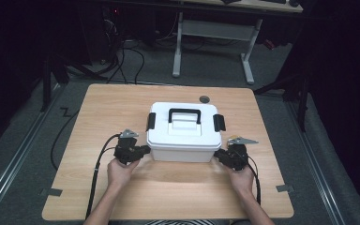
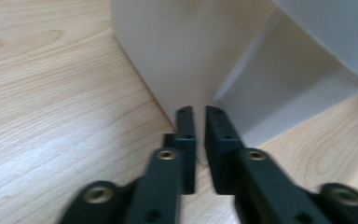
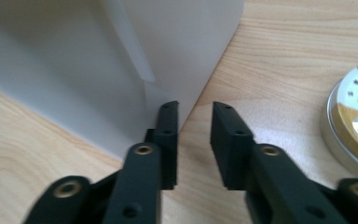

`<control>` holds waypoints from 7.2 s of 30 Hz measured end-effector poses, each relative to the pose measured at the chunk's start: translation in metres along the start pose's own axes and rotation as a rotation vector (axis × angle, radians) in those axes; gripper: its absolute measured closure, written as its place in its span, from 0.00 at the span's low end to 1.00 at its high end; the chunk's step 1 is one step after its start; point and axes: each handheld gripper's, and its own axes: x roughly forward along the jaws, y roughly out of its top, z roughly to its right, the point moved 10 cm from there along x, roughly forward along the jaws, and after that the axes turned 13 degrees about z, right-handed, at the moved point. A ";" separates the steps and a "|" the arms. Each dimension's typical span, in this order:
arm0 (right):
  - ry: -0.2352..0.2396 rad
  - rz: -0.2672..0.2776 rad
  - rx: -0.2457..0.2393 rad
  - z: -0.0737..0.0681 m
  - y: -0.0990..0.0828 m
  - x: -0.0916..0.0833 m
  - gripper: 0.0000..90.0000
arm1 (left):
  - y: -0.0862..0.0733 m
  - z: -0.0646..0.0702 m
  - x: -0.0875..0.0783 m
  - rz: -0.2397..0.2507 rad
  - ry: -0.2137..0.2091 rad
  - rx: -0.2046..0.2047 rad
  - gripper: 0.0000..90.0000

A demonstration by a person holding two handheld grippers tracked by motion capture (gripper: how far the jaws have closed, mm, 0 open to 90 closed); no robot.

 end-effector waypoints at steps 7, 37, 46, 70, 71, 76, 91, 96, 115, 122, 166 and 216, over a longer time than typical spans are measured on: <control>-0.002 0.019 -0.047 -0.002 -0.005 -0.014 0.69 | 0.002 -0.004 -0.010 0.031 0.028 -0.001 0.64; -0.254 0.030 -0.083 0.076 -0.043 -0.064 0.51 | 0.039 -0.004 -0.060 0.145 0.097 0.012 0.40; -0.268 0.029 -0.095 0.076 -0.043 -0.063 0.48 | 0.066 0.004 -0.070 0.165 0.098 0.040 0.36; -0.276 0.028 -0.093 0.076 -0.043 -0.062 0.47 | 0.123 0.048 -0.045 0.169 0.032 0.122 0.38; -0.275 0.028 -0.093 0.076 -0.043 -0.062 0.47 | 0.124 0.048 -0.043 0.166 0.033 0.124 0.38; -0.274 0.028 -0.087 0.076 -0.043 -0.062 0.47 | 0.128 0.054 -0.032 0.141 0.034 0.146 0.41; -0.270 0.029 -0.087 0.076 -0.043 -0.062 0.46 | 0.136 0.064 0.006 0.050 0.046 0.189 0.42; -0.269 0.027 -0.090 0.076 -0.043 -0.062 0.46 | 0.135 0.064 0.019 0.022 0.039 0.188 0.44; -0.267 0.029 -0.083 0.076 -0.043 -0.062 0.46 | 0.133 0.055 0.045 -0.024 0.068 0.170 0.64; -0.267 0.029 -0.087 0.076 -0.043 -0.062 0.46 | 0.134 0.053 0.046 -0.019 0.068 0.170 0.66; -0.266 0.027 -0.089 0.076 -0.043 -0.062 0.45 | 0.131 0.060 0.049 0.037 0.079 0.222 0.79; -0.272 0.024 -0.092 0.075 -0.043 -0.062 0.45 | 0.132 0.052 0.039 -0.091 -0.183 0.356 0.89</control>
